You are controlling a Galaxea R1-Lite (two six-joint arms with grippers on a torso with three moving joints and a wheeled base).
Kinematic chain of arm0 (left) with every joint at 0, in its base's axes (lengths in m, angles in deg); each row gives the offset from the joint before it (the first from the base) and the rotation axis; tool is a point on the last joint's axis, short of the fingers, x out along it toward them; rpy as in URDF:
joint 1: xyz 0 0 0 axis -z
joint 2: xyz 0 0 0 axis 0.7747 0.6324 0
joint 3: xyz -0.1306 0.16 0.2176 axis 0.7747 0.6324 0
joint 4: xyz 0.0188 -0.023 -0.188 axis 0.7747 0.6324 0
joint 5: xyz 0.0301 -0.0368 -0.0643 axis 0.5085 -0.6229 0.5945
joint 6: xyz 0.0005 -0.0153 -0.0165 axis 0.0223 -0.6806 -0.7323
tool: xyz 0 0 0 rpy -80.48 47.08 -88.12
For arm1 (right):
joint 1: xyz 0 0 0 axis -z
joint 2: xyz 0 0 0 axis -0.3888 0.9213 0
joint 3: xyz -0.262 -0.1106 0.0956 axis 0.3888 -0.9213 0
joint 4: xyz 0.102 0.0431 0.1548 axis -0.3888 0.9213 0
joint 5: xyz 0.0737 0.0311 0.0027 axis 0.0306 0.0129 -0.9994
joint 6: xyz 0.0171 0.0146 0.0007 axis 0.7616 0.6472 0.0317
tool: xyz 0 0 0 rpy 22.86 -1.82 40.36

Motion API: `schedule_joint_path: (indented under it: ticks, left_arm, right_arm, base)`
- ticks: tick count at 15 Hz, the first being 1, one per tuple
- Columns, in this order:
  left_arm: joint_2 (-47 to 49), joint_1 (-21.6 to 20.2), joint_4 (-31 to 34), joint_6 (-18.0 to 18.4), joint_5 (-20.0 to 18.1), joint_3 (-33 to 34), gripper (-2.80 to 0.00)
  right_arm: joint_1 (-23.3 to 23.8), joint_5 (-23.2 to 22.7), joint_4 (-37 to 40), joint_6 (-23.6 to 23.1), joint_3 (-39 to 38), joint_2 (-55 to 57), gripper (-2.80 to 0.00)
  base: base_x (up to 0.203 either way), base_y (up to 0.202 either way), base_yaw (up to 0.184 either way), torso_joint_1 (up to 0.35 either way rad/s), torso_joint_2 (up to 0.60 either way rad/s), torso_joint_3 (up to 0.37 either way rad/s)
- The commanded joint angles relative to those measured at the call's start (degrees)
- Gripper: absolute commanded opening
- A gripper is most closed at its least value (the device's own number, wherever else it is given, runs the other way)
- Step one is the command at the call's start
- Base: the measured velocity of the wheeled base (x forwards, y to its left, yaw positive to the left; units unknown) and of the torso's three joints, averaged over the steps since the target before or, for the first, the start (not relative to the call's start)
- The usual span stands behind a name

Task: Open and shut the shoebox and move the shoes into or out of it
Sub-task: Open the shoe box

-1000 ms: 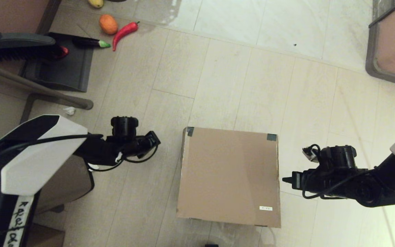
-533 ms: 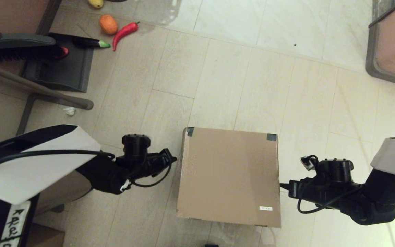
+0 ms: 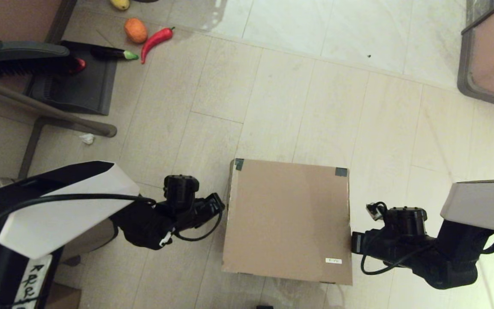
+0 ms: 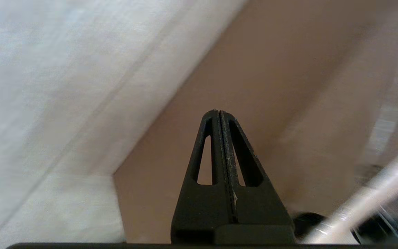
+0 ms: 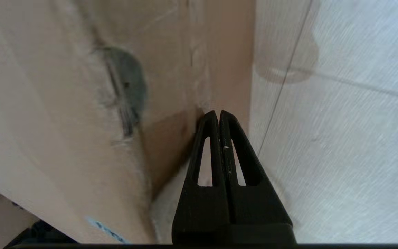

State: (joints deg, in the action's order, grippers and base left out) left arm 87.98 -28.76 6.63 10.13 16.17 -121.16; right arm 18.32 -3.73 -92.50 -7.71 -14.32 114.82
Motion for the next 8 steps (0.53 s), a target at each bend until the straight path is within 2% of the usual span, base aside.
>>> schedule_joint_path:
  ticks: [1,6,8]
  left_arm:
    - [1.3,0.0,-0.2,-0.2,1.8,-0.1,-2.8]
    - [1.5,2.3,0.0,-0.2,2.9,0.3,-2.8]
    - [0.1,3.1,0.1,-0.3,3.8,1.2,-2.8]
  right_arm:
    - [-0.8,-0.1,-0.4,0.2,-0.1,1.0,-2.8]
    - [-0.9,-0.1,-1.3,1.0,-2.6,-0.6,-2.8]
    - [-1.0,-0.1,-1.7,3.1,-3.4,-2.6,-2.8]
  base:
    - [0.0,0.0,0.0,0.0,0.0,0.0]
    - [0.0,0.0,0.0,0.0,0.0,0.0]
    - [0.0,0.0,0.0,0.0,0.0,0.0]
